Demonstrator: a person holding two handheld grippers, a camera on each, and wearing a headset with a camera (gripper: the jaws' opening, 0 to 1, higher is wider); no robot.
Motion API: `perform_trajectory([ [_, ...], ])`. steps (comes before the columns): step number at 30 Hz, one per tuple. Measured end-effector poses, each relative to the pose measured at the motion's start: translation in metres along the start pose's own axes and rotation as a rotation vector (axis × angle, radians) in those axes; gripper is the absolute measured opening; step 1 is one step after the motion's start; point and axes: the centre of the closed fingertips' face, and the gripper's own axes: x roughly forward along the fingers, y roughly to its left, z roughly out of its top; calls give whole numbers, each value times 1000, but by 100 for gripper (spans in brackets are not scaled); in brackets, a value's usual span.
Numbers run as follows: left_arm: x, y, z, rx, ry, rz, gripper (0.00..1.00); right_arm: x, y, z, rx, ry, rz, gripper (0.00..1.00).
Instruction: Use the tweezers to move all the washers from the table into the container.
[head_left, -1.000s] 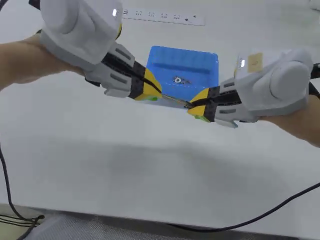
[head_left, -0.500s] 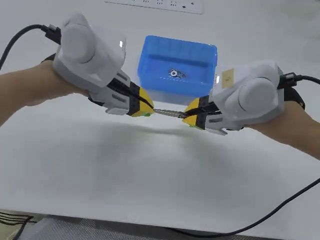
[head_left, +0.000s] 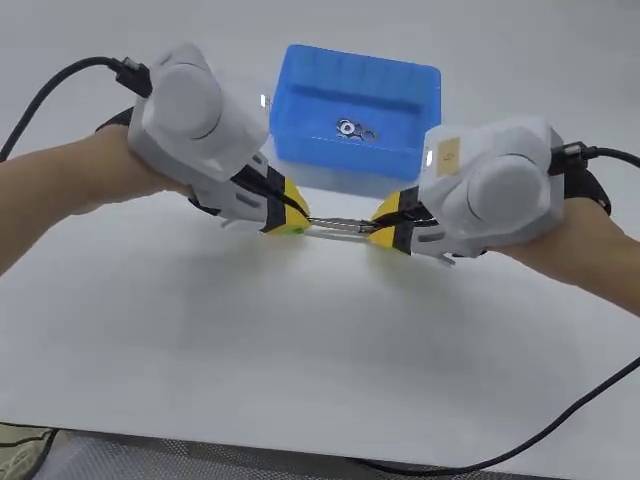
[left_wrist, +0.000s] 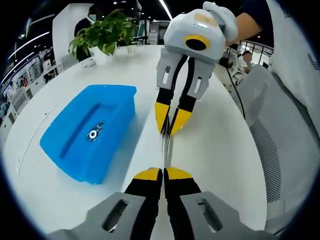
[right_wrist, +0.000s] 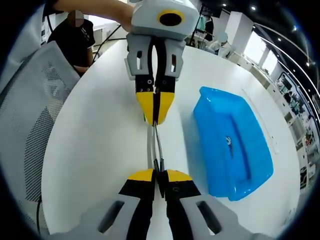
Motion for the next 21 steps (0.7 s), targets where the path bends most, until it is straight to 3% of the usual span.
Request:
perform_trajectory([
  [6, 5, 1, -5, 17, 30, 22, 6, -1, 3, 2, -39, 25, -5, 9],
  [21, 5, 0, -5, 2, 52, 34, 7, -2, 6, -3, 5, 65, 60, 16],
])
